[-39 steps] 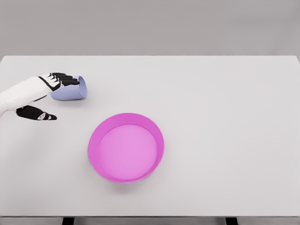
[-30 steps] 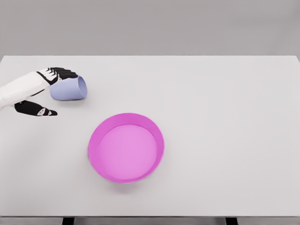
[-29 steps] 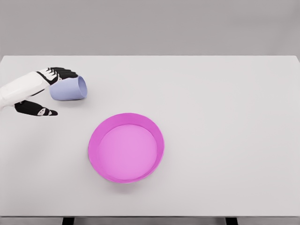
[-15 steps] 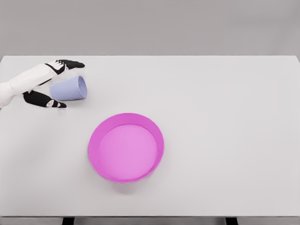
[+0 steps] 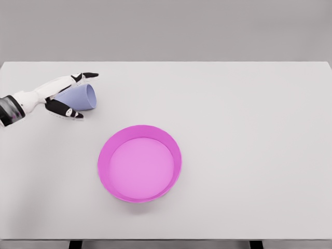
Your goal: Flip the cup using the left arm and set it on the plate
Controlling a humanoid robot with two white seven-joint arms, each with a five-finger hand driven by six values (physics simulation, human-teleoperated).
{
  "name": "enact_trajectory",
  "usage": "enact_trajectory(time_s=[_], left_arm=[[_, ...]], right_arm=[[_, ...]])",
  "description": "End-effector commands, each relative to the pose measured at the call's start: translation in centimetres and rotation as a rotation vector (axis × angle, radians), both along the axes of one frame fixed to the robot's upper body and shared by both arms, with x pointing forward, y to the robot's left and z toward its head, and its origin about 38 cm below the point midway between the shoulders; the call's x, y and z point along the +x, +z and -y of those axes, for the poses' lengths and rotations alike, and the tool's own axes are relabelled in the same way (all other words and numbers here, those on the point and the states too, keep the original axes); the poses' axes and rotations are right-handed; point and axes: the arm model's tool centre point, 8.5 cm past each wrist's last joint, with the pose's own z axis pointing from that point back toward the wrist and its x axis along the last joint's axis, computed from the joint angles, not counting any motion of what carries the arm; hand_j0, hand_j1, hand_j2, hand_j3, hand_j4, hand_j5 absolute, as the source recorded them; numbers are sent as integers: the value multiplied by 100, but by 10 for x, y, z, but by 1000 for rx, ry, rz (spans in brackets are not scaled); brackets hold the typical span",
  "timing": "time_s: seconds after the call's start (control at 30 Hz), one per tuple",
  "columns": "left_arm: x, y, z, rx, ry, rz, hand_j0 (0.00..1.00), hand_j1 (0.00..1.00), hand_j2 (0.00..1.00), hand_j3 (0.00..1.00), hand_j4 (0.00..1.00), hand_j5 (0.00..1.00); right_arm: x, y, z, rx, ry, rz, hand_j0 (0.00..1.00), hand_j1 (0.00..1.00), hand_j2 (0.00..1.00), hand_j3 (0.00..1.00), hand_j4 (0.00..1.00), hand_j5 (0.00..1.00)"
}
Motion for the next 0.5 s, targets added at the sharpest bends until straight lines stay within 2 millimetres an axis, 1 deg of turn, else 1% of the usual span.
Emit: enact_trajectory(time_s=[0.0,0.03,0.07,0.13,0.2,0.33,0.47], left_arm=[[2,-8,-11,27,35,-20,100,100,100,100,100,100],[5,-5,-15,35,46,-14,100,100,100,100,100,100],[6,-7,-15,40,51,-17,100,100,100,100,100,100],[10,-15,-11,46,75,-42,100,100,100,100,100,100],[12,-18,-7,40,83,-53,100,100,100,100,100,100],[20,-13,-2,53,82,-51,100,100,100,100,100,100],[21,-18,9,36,71,-59,100,100,100,100,100,100]], right_arm=[[0,0,0,0,0,0,100,100,100,100,100,100],[0,0,0,1,0,0,100,100,100,100,100,100],[0,0,0,1,0,0,100,100,100,100,100,100],[0,0,0,1,0,0,100,100,100,100,100,100],[0,0,0,1,0,0,100,100,100,100,100,100],[0,0,0,0,0,0,100,100,100,100,100,100],[0,0,0,0,0,0,100,100,100,100,100,100]])
